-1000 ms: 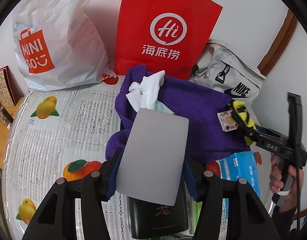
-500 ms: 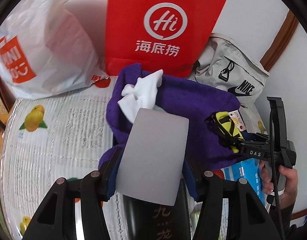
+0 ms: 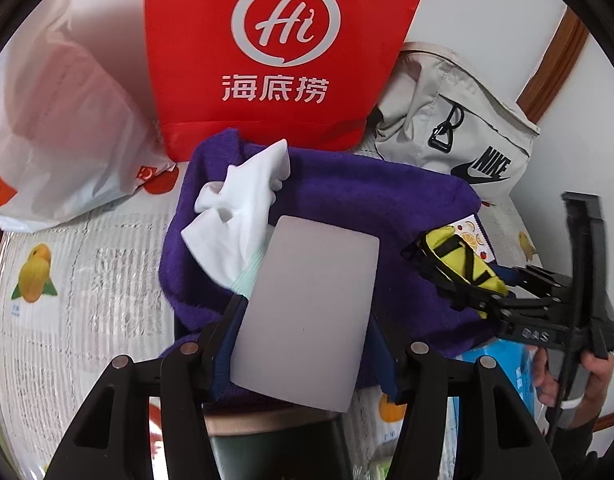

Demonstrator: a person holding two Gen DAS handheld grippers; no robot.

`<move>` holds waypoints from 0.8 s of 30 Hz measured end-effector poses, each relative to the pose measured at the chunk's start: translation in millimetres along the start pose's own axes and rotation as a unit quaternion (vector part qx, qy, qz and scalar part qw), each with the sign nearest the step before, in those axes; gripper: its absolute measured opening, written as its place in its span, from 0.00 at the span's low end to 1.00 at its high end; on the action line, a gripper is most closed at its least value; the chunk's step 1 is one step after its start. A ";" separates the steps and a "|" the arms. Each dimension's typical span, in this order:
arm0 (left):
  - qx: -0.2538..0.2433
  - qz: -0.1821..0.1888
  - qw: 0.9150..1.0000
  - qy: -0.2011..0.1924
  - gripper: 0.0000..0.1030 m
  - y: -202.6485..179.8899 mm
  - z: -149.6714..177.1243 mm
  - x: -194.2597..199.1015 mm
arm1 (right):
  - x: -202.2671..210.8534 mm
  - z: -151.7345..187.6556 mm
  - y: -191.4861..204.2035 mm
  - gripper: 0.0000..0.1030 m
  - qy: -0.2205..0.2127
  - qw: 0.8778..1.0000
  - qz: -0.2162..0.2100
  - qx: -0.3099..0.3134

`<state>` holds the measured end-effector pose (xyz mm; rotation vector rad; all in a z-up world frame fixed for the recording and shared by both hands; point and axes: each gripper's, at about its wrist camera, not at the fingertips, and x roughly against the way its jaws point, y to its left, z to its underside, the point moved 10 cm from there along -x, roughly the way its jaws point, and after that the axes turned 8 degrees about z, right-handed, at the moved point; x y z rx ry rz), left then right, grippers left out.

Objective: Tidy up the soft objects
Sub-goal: 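Lower the yellow pouch onto the towel with the right while the left lowers the sponge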

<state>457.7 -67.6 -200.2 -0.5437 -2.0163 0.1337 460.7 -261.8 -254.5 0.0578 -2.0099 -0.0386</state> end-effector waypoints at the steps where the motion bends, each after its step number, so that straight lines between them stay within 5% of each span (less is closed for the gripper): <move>1: -0.002 -0.001 1.000 0.001 0.54 -0.1 -3.1 -2.9 | 2.3 -0.5 0.7 0.71 -0.006 1.000 -0.002 0.001; 4: -0.009 -0.007 1.000 0.013 0.54 0.1 -9.7 -14.6 | 4.7 -2.1 1.9 0.83 -0.020 1.000 0.003 0.004; 14: -0.008 -0.012 0.999 0.037 0.55 5.4 -17.7 -42.3 | 12.6 -2.1 -7.3 0.83 -0.039 0.999 0.007 -0.006; 17: 0.000 -0.005 0.999 0.042 0.63 8.2 -16.6 -46.0 | 24.5 -2.1 -9.0 0.83 -0.053 0.999 -0.005 -0.011; 19: 0.009 0.013 0.999 0.045 0.77 7.3 -16.2 -49.2 | 29.8 -2.8 -9.8 0.83 -0.059 0.998 -0.009 -0.016; 24: 0.021 0.007 0.999 0.046 0.78 7.0 -16.4 -50.9 | 40.0 1.0 -9.8 0.83 -0.064 0.998 -0.014 -0.021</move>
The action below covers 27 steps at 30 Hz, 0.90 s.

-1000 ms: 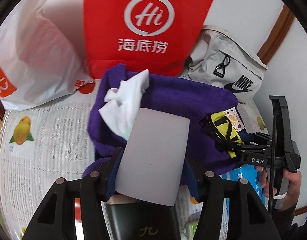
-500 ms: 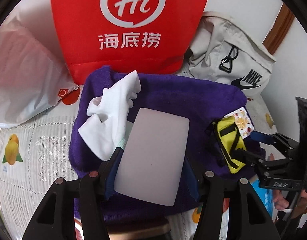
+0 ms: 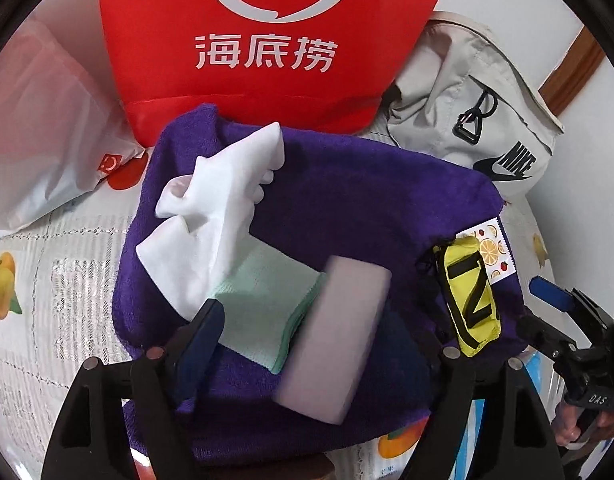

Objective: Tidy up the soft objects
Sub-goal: 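Lower the yellow pouch onto the towel with the right while the left lowers the sponge, then move both open grippers back toward the items on the bed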

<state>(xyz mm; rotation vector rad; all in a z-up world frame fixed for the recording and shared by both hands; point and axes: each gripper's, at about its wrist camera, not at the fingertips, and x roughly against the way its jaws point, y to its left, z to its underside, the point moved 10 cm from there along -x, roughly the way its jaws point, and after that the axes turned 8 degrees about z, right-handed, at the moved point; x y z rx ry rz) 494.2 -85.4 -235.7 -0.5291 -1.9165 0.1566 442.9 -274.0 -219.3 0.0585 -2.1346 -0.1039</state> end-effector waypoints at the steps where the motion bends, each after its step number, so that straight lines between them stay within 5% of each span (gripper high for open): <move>1: 0.000 -0.001 1.000 0.000 0.78 -0.4 0.6 1.6 | 0.7 1.4 0.5 0.83 0.002 1.000 -0.002 -0.001; 15: -0.027 -0.026 0.996 -0.075 0.77 -27.1 25.9 82.3 | 58.3 31.8 12.5 0.83 -0.024 1.000 0.008 0.009; 27: -0.031 -0.027 0.992 -0.116 0.77 -59.3 109.8 164.8 | 141.2 86.4 34.4 0.83 -0.070 0.998 -0.004 -0.008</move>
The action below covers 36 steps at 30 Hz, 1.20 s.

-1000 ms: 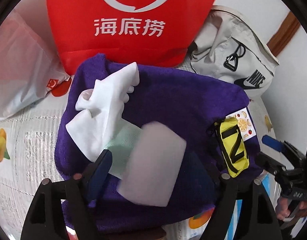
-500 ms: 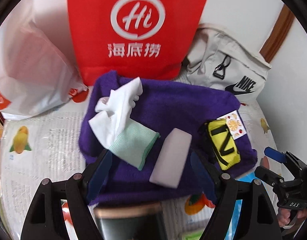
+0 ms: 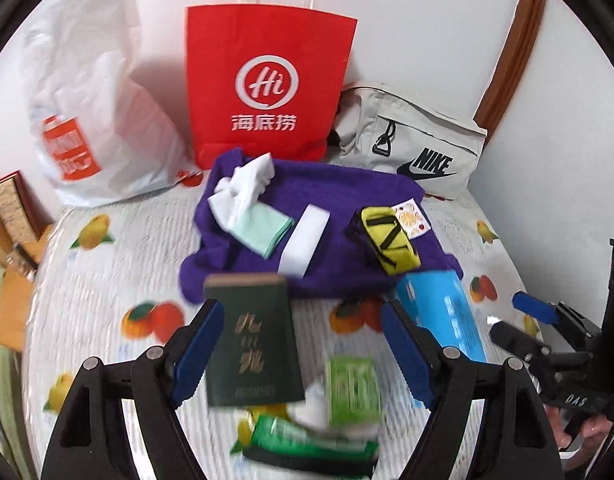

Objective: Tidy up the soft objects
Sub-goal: 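Move both open grippers back toward the items on the bed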

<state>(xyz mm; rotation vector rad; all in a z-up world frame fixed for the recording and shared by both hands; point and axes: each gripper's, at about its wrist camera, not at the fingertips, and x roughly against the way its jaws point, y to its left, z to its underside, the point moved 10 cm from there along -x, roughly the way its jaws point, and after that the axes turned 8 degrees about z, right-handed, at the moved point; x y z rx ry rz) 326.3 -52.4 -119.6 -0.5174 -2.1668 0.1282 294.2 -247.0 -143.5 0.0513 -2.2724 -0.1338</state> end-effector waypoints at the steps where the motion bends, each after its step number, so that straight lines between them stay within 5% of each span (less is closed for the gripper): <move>1: 0.003 -0.002 1.000 -0.002 0.77 1.0 6.7 7.1 | 5.4 3.0 0.3 0.83 -0.003 1.000 0.001 -0.002; 11: 0.017 -0.014 1.000 0.003 0.77 11.4 76.1 32.1 | 35.0 56.9 -2.8 0.83 0.015 1.000 0.014 -0.016; 25: 0.009 -0.029 0.997 0.068 0.78 31.6 184.4 -18.2 | 27.0 132.7 8.4 0.83 0.046 0.999 0.002 -0.010; 31: -0.041 -0.057 0.994 0.078 0.95 20.4 200.8 -37.7 | 18.7 151.5 11.2 0.83 0.060 0.998 0.001 -0.004; 36: -0.055 -0.065 0.995 0.061 0.91 16.6 198.8 -39.3 | 14.1 153.5 11.4 0.83 0.062 0.998 -0.001 -0.005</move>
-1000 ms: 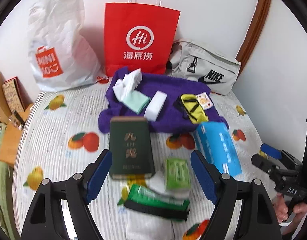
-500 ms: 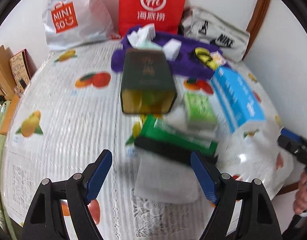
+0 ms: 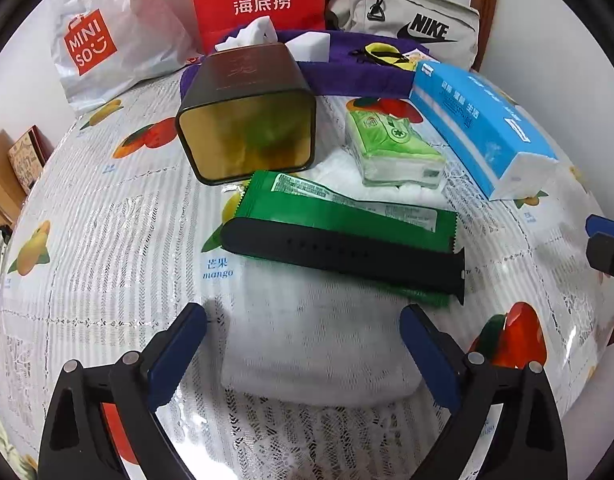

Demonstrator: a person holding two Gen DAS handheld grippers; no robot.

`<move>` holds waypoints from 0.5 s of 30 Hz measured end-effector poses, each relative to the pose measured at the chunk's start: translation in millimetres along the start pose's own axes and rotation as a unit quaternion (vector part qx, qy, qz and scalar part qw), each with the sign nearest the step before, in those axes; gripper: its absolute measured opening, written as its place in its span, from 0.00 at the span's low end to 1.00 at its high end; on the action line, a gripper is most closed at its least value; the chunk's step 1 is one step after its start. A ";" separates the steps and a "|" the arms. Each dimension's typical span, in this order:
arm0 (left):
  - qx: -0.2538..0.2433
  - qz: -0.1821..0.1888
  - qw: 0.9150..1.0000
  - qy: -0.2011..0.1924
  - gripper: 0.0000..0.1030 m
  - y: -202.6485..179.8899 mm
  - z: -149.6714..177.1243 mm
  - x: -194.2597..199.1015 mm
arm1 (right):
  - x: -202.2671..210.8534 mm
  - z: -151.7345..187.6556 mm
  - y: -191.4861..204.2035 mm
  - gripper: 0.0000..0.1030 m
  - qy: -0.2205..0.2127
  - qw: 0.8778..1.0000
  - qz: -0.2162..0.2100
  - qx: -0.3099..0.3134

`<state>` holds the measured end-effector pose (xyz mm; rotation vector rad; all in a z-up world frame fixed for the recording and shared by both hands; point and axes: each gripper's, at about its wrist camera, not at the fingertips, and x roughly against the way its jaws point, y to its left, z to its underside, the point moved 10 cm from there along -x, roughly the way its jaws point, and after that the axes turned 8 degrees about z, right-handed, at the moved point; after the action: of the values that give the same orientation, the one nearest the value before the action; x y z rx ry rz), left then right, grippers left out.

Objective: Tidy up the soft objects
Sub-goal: 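Move both open grippers back toward the items on the bed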

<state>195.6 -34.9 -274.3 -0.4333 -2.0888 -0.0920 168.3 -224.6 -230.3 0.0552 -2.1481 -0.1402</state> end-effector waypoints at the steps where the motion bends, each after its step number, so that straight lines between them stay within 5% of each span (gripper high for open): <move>1: -0.005 0.001 1.000 -0.005 0.83 -0.4 -0.2 2.1 | -1.4 -0.9 1.6 0.83 -0.001 1.000 -0.004 -0.001; 7: -0.014 0.008 1.000 -0.011 0.33 8.3 0.6 15.2 | -9.3 -12.7 22.9 0.83 -0.009 0.999 -0.009 0.030; 10: -0.007 0.017 1.000 -0.010 0.21 19.1 4.4 20.6 | -13.5 -22.7 40.9 0.81 -0.015 0.999 -0.019 0.044; 15: 0.015 0.019 1.000 -0.010 0.21 44.2 9.2 26.5 | -25.5 -42.6 72.2 0.81 -0.022 0.997 -0.013 0.075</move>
<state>190.7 15.7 -261.7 -0.4582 -2.0973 -0.0336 219.0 -153.9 -219.5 0.1696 -2.1996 0.0053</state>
